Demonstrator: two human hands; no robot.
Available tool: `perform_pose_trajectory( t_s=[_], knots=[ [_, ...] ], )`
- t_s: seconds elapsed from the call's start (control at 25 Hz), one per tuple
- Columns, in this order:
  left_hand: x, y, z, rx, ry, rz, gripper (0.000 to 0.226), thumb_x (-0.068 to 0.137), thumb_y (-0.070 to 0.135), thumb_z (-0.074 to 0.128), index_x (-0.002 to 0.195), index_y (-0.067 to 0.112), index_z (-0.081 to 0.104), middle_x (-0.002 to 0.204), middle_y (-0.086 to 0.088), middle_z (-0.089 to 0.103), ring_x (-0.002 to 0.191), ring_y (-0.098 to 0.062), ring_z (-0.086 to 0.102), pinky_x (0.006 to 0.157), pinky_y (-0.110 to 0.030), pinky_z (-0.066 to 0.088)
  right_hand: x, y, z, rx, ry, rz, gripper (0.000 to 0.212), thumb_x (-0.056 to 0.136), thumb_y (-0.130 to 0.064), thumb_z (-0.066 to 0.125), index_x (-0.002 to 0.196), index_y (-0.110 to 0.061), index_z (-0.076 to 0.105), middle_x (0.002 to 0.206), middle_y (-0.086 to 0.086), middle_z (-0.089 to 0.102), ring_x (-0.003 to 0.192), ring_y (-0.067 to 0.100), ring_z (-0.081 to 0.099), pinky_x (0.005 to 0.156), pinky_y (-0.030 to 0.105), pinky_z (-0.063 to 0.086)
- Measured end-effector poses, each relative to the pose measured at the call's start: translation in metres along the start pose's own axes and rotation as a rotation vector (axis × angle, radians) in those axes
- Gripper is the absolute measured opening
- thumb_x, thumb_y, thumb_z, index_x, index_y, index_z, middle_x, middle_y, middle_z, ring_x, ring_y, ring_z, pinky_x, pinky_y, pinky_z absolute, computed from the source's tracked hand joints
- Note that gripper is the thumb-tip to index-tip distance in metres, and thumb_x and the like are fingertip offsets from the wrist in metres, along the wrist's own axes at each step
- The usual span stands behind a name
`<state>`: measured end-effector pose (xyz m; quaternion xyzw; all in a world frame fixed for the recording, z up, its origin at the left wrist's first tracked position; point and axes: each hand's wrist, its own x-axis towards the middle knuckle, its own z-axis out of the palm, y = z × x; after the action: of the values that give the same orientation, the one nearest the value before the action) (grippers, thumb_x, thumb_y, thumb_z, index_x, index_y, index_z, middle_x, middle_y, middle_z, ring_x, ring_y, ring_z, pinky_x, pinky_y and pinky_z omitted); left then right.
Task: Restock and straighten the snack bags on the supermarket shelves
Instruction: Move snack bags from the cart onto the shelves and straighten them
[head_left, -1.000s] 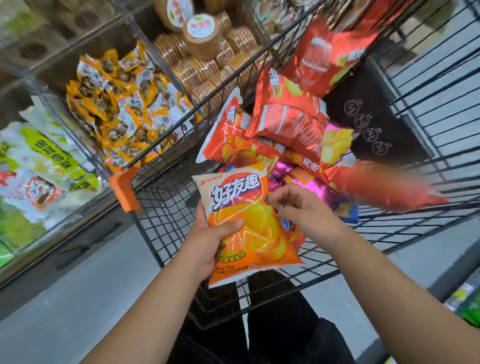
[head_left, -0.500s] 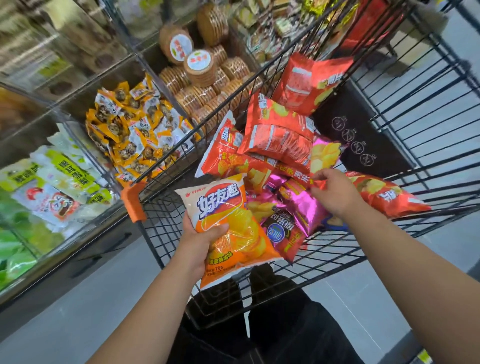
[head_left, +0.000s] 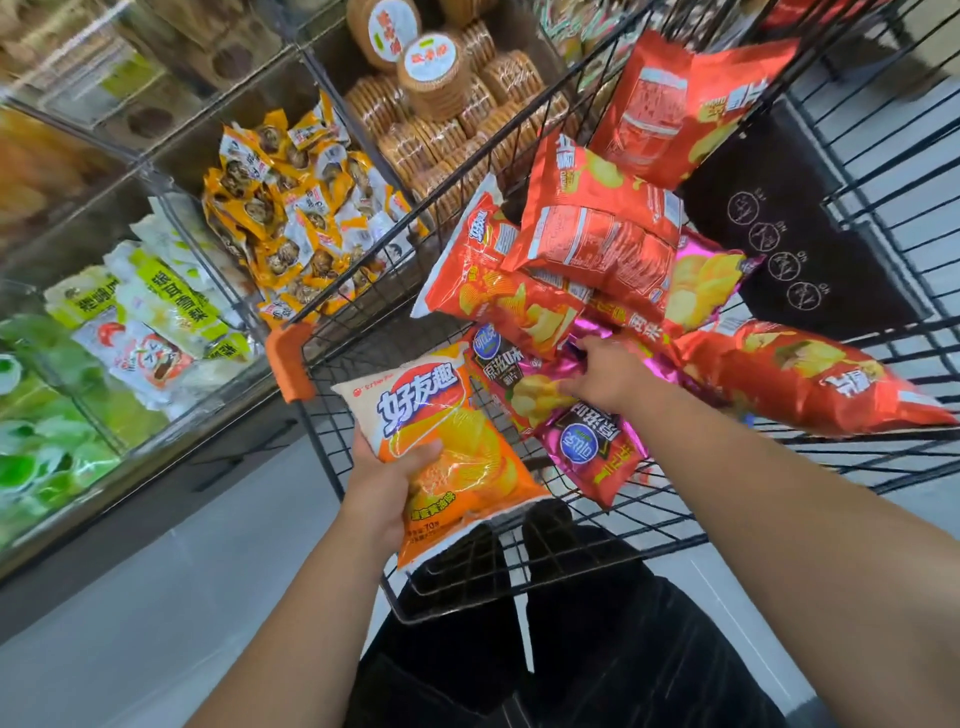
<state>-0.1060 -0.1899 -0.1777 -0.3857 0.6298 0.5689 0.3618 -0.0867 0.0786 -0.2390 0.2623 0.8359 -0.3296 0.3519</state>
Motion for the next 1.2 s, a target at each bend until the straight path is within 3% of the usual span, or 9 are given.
perform_pose_trajectory(
  t_s=[0.08,0.16,0.28,0.44,0.6,0.8,0.96,1.08,1.2],
  knots=[
    [0.001,-0.002,-0.002,-0.003,0.023,0.013,0.081,0.066,0.006,0.084,0.132,0.033,0.044,0.112,-0.006,0.071,0.094,-0.034,0.071,0.077,-0.058,0.057,0.008,-0.003,0.014,0.132,0.066,0.001,0.088,0.072,-0.049,0.079,0.137,-0.005,0.041,0.135,0.017,0.053,0.122,0.033,0.052,0.101,0.039,0.044],
    [0.002,-0.004,-0.003,-0.004,0.047,0.018,0.080,0.067,0.008,0.084,0.131,0.033,0.044,0.112,-0.006,0.071,0.093,-0.033,0.072,0.077,-0.057,0.058,0.011,-0.007,0.014,0.190,0.315,-0.033,0.069,0.072,-0.050,0.079,0.119,-0.008,0.051,0.120,0.013,0.057,0.111,0.032,0.054,0.091,0.038,0.045],
    [0.000,-0.008,-0.003,-0.042,0.053,0.012,0.082,0.064,0.011,0.085,0.132,0.034,0.045,0.111,-0.005,0.072,0.093,-0.032,0.072,0.077,-0.057,0.058,0.010,-0.018,0.006,-0.071,0.618,-0.239,0.072,0.067,-0.055,0.079,0.115,-0.010,0.052,0.118,0.014,0.050,0.110,0.034,0.047,0.092,0.046,0.043],
    [-0.004,-0.010,0.001,-0.085,0.043,0.024,0.086,0.060,0.013,0.086,0.133,0.035,0.045,0.109,-0.004,0.072,0.094,-0.032,0.072,0.077,-0.058,0.058,0.027,-0.041,0.008,-0.306,0.512,-0.213,0.118,0.060,-0.065,0.077,0.150,-0.017,0.017,0.144,0.019,0.032,0.132,0.039,0.033,0.107,0.054,0.030],
    [-0.006,-0.009,-0.002,-0.114,0.050,0.019,0.088,0.055,0.015,0.086,0.131,0.036,0.046,0.110,-0.004,0.072,0.095,-0.033,0.071,0.079,-0.060,0.057,0.035,-0.064,0.002,-0.214,0.482,-0.107,0.099,0.071,-0.060,0.074,0.145,-0.019,0.023,0.143,0.016,0.036,0.133,0.037,0.031,0.104,0.057,0.032],
    [-0.006,-0.006,-0.006,-0.127,0.076,0.029,0.078,0.068,0.010,0.084,0.131,0.036,0.045,0.109,-0.003,0.072,0.093,-0.031,0.072,0.077,-0.056,0.058,0.031,-0.057,-0.007,-0.128,0.498,-0.169,0.079,0.078,-0.047,0.073,0.140,-0.014,0.035,0.130,0.016,0.054,0.123,0.037,0.046,0.103,0.050,0.032],
    [-0.008,0.000,-0.009,-0.119,0.046,0.061,0.083,0.062,0.012,0.085,0.132,0.036,0.046,0.110,-0.002,0.073,0.093,-0.029,0.072,0.074,-0.051,0.060,0.018,-0.042,-0.013,0.326,0.216,-0.271,0.089,0.072,-0.027,0.084,0.145,-0.019,0.033,0.128,0.009,0.059,0.117,0.029,0.055,0.100,0.033,0.039],
    [-0.009,0.004,-0.012,-0.095,0.031,0.054,0.081,0.062,0.015,0.086,0.129,0.036,0.047,0.113,-0.003,0.072,0.097,-0.031,0.071,0.081,-0.057,0.057,0.005,-0.025,-0.017,0.713,-0.121,-0.184,0.090,0.066,-0.010,0.086,0.141,-0.021,0.038,0.125,0.009,0.063,0.113,0.028,0.061,0.099,0.042,0.048],
    [-0.012,0.007,-0.016,-0.083,-0.020,0.028,0.074,0.067,0.011,0.083,0.127,0.035,0.048,0.113,-0.006,0.072,0.098,-0.033,0.071,0.083,-0.059,0.056,-0.015,-0.009,-0.027,0.973,-0.508,-0.054,0.096,0.039,-0.021,0.097,0.127,-0.016,0.057,0.115,0.011,0.070,0.103,0.028,0.068,0.087,0.042,0.055]
  ],
)
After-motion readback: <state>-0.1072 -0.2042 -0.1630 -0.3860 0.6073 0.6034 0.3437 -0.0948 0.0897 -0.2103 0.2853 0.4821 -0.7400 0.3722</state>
